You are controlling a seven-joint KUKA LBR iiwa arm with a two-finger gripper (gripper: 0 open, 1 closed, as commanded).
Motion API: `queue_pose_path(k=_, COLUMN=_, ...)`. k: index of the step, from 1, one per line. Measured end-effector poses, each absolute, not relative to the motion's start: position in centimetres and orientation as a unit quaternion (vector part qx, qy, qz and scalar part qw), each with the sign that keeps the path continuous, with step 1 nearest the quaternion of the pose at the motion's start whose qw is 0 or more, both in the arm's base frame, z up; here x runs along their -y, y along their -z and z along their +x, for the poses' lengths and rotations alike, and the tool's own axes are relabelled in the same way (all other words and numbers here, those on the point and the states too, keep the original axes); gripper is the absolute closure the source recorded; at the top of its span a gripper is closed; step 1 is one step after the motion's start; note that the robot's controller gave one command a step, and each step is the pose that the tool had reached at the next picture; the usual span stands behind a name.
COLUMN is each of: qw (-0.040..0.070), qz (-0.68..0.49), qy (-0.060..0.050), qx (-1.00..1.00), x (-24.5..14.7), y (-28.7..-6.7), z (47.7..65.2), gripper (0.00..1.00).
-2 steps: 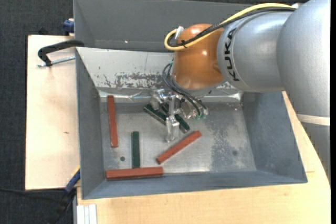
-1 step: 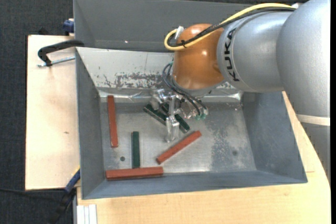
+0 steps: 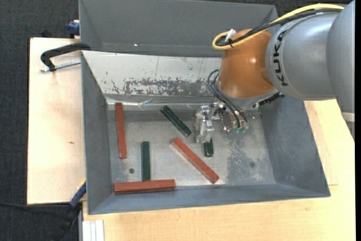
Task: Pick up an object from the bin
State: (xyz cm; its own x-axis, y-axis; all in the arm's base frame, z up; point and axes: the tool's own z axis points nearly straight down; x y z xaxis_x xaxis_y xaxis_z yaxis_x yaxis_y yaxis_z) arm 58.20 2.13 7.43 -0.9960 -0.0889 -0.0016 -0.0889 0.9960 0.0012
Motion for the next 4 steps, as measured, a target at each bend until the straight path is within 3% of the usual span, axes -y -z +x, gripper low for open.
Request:
queue_pose_path(k=1, qw=0.001, qz=-0.044, qy=-0.001, qx=-0.999, x=-2.2, y=-7.4, z=58.2, gripper=0.00)
queue_pose_path(k=2, qw=0.001, qz=-0.044, qy=-0.001, qx=-0.999, x=-2.1, y=-7.4, z=58.2, gripper=0.00)
queue_pose_path(k=4, qw=0.001, qz=0.022, qy=0.000, qx=-1.000, x=-3.9, y=-7.1, z=56.6, gripper=0.00)
